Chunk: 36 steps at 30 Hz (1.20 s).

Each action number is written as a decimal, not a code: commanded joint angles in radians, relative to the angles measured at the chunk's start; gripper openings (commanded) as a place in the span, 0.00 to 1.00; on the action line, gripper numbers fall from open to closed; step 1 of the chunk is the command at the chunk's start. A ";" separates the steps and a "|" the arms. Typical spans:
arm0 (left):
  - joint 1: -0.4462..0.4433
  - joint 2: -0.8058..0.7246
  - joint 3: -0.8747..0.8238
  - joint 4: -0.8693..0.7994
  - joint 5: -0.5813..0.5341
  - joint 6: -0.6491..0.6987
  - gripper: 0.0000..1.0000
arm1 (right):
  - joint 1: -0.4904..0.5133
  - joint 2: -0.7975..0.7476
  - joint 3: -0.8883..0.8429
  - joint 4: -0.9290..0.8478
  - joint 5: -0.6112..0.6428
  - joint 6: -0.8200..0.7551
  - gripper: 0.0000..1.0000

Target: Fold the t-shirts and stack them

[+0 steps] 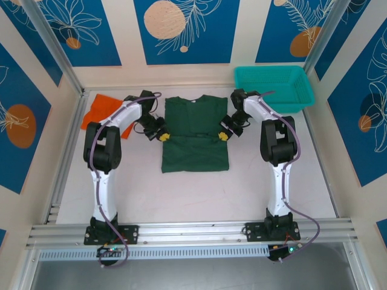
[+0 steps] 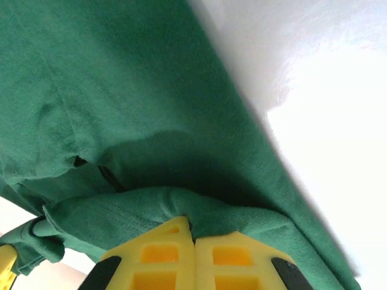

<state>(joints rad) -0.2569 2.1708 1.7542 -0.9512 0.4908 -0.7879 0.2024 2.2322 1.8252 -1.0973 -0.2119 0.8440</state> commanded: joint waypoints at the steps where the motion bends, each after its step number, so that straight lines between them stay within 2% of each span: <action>1: 0.028 0.047 0.072 0.004 0.031 -0.028 0.13 | -0.011 0.004 0.036 -0.048 0.013 0.014 0.00; 2: 0.030 0.052 0.094 0.004 0.034 -0.033 0.18 | -0.014 -0.001 0.041 -0.043 0.006 0.019 0.03; 4: 0.035 0.061 0.153 -0.014 0.036 -0.030 0.33 | -0.015 -0.008 0.058 -0.047 -0.003 0.022 0.11; 6: 0.039 0.067 0.227 -0.062 0.011 -0.010 0.49 | -0.014 -0.028 0.072 -0.061 0.016 0.026 0.27; 7: 0.038 0.063 0.256 -0.086 -0.008 -0.001 0.60 | -0.014 -0.049 0.066 -0.059 0.026 0.030 0.31; 8: 0.041 0.055 0.278 -0.104 -0.024 0.012 0.65 | -0.014 -0.073 0.051 -0.049 0.035 0.036 0.35; 12: 0.038 -0.035 0.241 -0.113 -0.077 0.045 0.70 | -0.015 -0.204 -0.070 0.038 0.035 0.070 0.46; 15: 0.025 -0.154 0.095 -0.049 -0.116 0.046 0.69 | -0.008 -0.312 -0.193 0.121 0.049 0.079 0.46; 19: -0.048 -0.276 -0.104 0.032 -0.097 0.077 0.51 | 0.036 -0.439 -0.396 0.260 -0.008 0.086 0.40; 23: -0.151 -0.306 -0.249 0.078 -0.040 0.109 0.36 | 0.131 -0.491 -0.554 0.345 -0.034 0.093 0.33; 28: -0.229 -0.267 -0.339 0.151 -0.051 0.104 0.33 | 0.203 -0.455 -0.668 0.458 -0.034 0.150 0.27; 36: -0.234 -0.177 -0.425 0.144 -0.178 0.219 0.29 | 0.211 -0.359 -0.712 0.503 0.033 0.132 0.21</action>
<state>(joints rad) -0.4957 1.9709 1.3621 -0.7971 0.3775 -0.6422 0.4179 1.8633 1.1366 -0.6170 -0.2047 0.9764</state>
